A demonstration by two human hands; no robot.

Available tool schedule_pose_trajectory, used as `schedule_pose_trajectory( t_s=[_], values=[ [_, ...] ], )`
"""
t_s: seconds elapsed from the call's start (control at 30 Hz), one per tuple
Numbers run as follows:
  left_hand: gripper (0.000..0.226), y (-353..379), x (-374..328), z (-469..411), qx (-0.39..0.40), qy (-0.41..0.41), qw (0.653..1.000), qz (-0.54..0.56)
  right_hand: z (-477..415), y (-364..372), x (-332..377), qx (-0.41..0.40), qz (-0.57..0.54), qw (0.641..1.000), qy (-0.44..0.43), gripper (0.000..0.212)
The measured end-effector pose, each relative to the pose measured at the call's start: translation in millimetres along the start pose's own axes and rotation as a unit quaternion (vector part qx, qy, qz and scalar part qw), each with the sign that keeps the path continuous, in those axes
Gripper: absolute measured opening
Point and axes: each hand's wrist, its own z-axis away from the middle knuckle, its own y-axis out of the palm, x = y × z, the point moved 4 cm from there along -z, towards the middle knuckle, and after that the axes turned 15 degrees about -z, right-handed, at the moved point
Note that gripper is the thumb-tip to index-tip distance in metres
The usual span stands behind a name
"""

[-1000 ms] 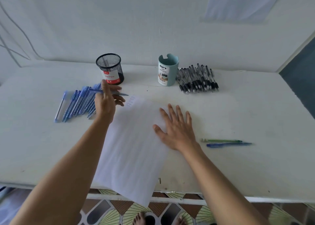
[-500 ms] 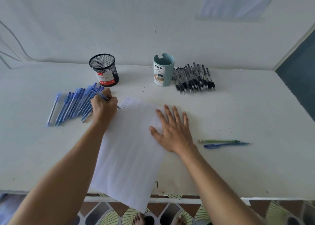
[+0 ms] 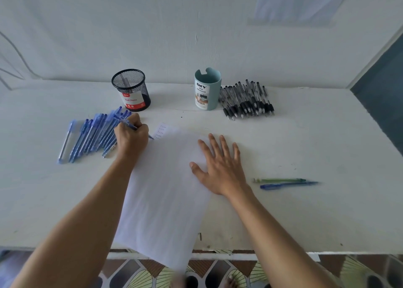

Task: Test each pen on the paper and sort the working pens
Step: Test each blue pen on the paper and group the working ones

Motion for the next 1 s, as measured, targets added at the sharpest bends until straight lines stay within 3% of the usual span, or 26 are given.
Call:
schedule_pose_trajectory(
  t_s=[0.37, 1.0],
  values=[
    [0.024, 2.8, -0.3, -1.3, 0.007, 0.023, 1.000, -0.006, -0.2, -1.0, 0.6, -0.001, 0.000, 1.000, 0.001, 0.075],
    [0.017, 4.4, -3.1, 1.6, 0.020, 0.025, 0.999, -0.013, -0.3, -0.2, -0.1, -0.010, -0.001, 1.000, 0.000, 0.075]
  ],
)
